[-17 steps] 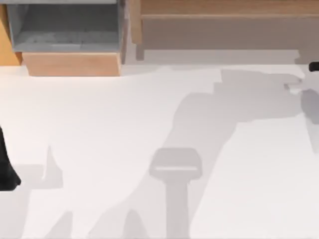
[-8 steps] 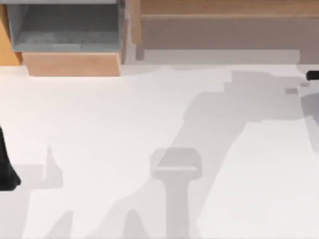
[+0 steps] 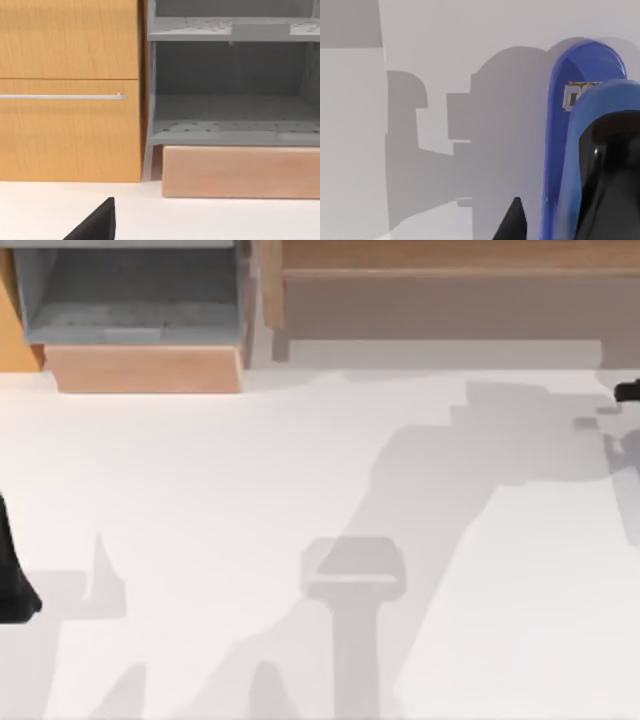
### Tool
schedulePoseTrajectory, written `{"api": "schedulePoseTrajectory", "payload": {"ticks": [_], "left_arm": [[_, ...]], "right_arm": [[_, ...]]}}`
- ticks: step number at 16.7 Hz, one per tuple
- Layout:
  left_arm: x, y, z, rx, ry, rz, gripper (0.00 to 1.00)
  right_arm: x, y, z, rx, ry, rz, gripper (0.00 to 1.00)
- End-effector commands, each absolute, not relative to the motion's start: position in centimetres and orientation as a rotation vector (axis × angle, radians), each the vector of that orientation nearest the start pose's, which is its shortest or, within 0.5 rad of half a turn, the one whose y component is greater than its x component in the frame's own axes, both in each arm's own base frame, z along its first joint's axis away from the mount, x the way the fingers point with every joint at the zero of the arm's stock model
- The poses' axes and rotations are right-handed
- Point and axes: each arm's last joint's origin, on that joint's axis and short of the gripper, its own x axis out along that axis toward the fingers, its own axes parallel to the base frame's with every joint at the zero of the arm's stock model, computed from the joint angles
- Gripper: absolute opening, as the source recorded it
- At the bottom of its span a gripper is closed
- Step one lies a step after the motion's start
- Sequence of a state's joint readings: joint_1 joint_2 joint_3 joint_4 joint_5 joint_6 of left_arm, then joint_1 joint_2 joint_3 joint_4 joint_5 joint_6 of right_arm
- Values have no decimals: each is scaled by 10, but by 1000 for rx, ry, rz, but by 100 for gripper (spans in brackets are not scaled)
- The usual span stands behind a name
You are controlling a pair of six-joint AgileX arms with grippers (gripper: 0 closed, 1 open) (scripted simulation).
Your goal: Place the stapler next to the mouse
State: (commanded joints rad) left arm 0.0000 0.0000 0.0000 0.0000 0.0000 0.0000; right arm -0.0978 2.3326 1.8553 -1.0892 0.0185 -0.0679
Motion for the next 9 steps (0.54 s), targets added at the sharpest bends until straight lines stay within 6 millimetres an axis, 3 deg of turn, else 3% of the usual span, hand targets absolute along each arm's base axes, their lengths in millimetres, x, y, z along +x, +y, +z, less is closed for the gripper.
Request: {"api": "schedulePoseTrajectory", "payload": {"ticks": [3, 9], "left_arm": [[106, -1, 160, 0, 0, 0, 100], [106, -1, 160, 0, 0, 0, 100]], "right_arm": [[452, -40, 133, 4, 1568, -26, 98], [452, -40, 133, 4, 1568, -26, 100]]}}
